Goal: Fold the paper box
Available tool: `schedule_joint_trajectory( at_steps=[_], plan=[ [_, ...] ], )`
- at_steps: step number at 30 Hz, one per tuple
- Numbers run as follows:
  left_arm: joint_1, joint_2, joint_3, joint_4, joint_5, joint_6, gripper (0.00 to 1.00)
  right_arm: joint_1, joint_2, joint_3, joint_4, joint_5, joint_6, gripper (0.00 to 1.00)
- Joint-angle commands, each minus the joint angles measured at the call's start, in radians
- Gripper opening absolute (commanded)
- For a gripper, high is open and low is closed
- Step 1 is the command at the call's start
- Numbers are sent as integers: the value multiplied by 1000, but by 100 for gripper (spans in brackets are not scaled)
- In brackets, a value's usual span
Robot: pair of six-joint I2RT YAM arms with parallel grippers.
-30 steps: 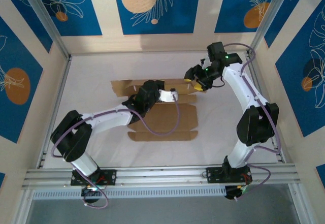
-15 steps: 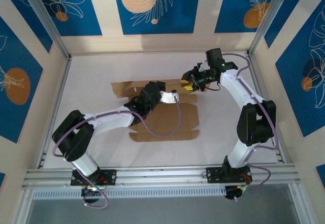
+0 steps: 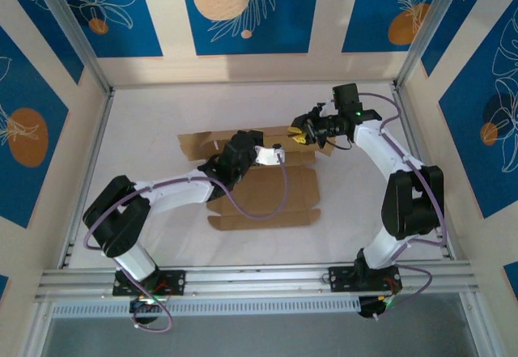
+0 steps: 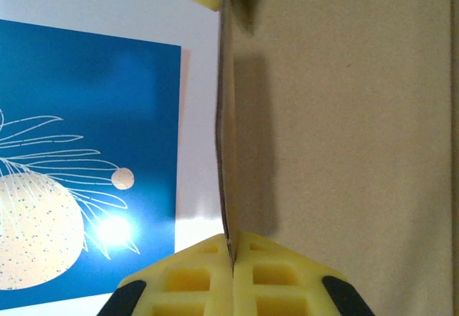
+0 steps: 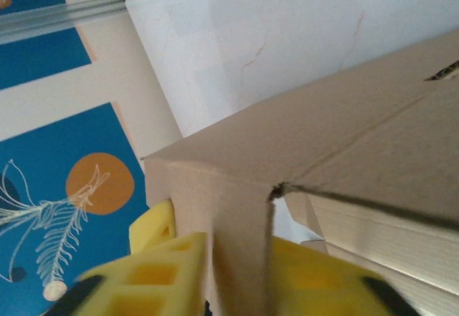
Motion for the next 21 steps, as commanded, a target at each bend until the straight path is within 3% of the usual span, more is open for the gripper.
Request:
schedule_joint_trajectory(
  at_steps=[1,6,9,11,13,16,19,21],
  plan=[
    [-2,2,8,48,18,-17,0,-8,-55,-2,-33,-4,-39,50],
    [2,0,13,47,6,-3,0,-36,-169,-4,-162,127,-234,68],
    [2,8,16,47,2,7,0,-61,-305,-116,-144,228,-280,68],
    [0,14,15,46,3,4,0,-94,-400,-207,-132,299,-282,57],
    [0,15,13,45,7,4,0,-121,-440,-276,-133,338,-285,38],
    [0,17,12,49,10,3,0,-123,-373,-311,-165,363,-326,16],
    [0,14,7,50,16,1,0,-87,-279,-295,-165,434,-354,12],
    [-1,12,2,46,21,1,0,-77,-214,-267,-154,456,-360,18]
  ],
)
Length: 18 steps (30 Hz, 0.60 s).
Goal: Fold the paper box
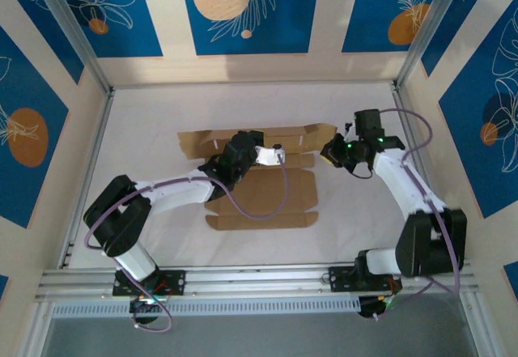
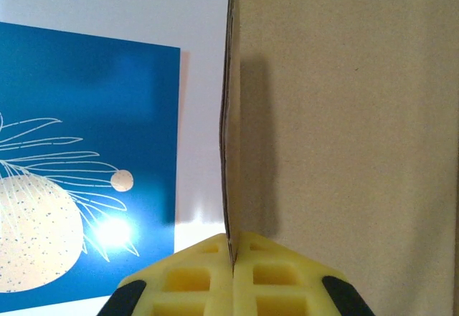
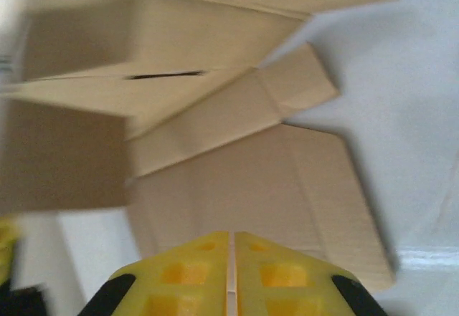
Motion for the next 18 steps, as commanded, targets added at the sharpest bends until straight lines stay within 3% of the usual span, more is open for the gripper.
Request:
schedule_joint_trajectory(
  at_steps=[1,2,3,6,18],
  plan=[
    [-1,5,-1,38,23,0,0,18,87,31,-13,67,-43,28],
    [-1,3,-3,35,27,0,0,18,119,38,7,61,-40,38],
    [-1,3,-4,32,27,1,0,18,141,42,26,59,-36,40],
    [-4,8,-6,31,32,0,0,18,225,54,91,19,-25,41],
    [-27,37,-23,62,20,6,0,24,403,93,142,85,-42,47]
  ],
)
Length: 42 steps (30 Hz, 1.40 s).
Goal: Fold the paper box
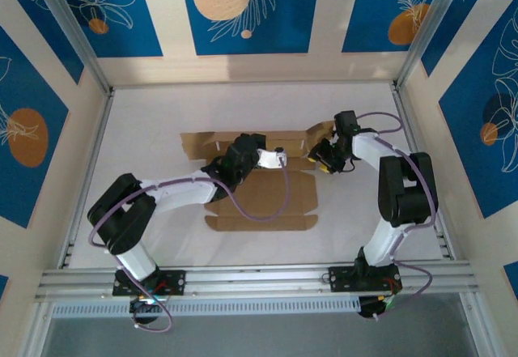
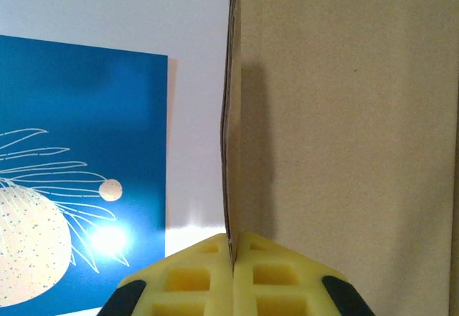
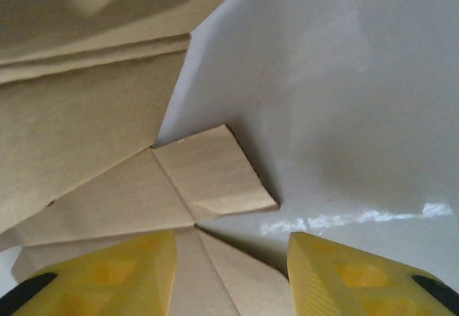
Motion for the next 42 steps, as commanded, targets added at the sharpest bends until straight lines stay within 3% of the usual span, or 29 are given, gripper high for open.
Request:
schedule_joint_trajectory(
  at_steps=[1,10,23,29,32,37,42],
  plan=[
    [-17,10,-16,45,9,2,0,5,31,19,32,-6,-31,48],
    [-20,14,-2,12,8,-30,0,11,71,-31,166,-134,-34,53],
    [-26,34,23,7,-30,-52,0,-6,-94,-153,372,-389,90,50],
    [-28,37,24,6,-34,-57,0,43,-57,-149,411,-401,135,49],
    [-28,40,24,6,-37,-57,0,46,-59,-148,380,-344,123,47],
    [-28,41,21,13,-39,-53,0,49,-154,-121,216,-61,-4,46],
    [-28,47,23,20,-41,-50,0,54,-121,-51,99,137,-107,49]
  ],
)
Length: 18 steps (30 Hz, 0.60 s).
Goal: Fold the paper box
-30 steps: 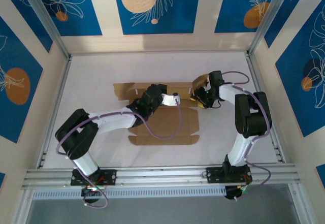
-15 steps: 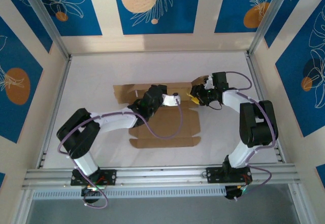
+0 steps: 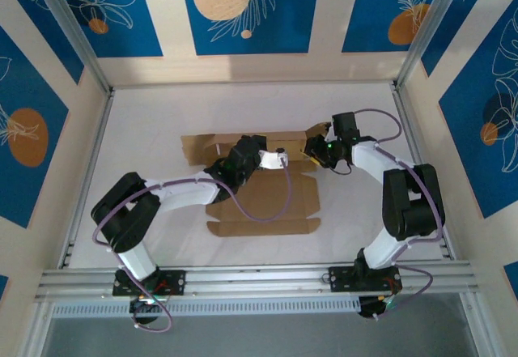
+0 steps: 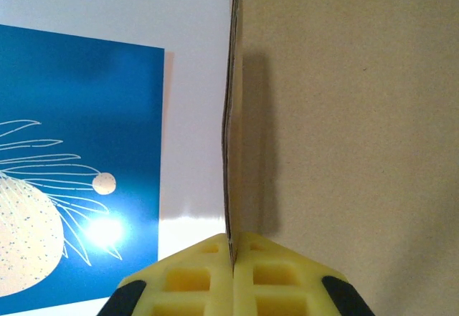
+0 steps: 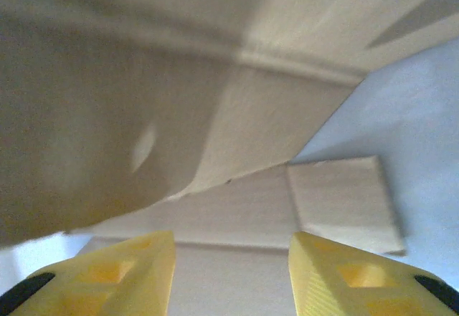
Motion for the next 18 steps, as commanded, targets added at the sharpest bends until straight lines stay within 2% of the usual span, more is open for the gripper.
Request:
schedule_joint_trajectory(
  at_steps=[1,6,8,18],
  plan=[
    [-16,22,25,1,-6,-22,0,3,14,40,-104,176,-97,50],
    [-16,20,23,0,-6,-22,0,0,62,11,-43,162,-117,64],
    [-16,19,22,0,-8,-23,0,-5,79,-8,-3,127,-120,66],
    [-18,32,34,-7,-16,-42,0,11,148,-26,73,-53,-103,64]
  ],
)
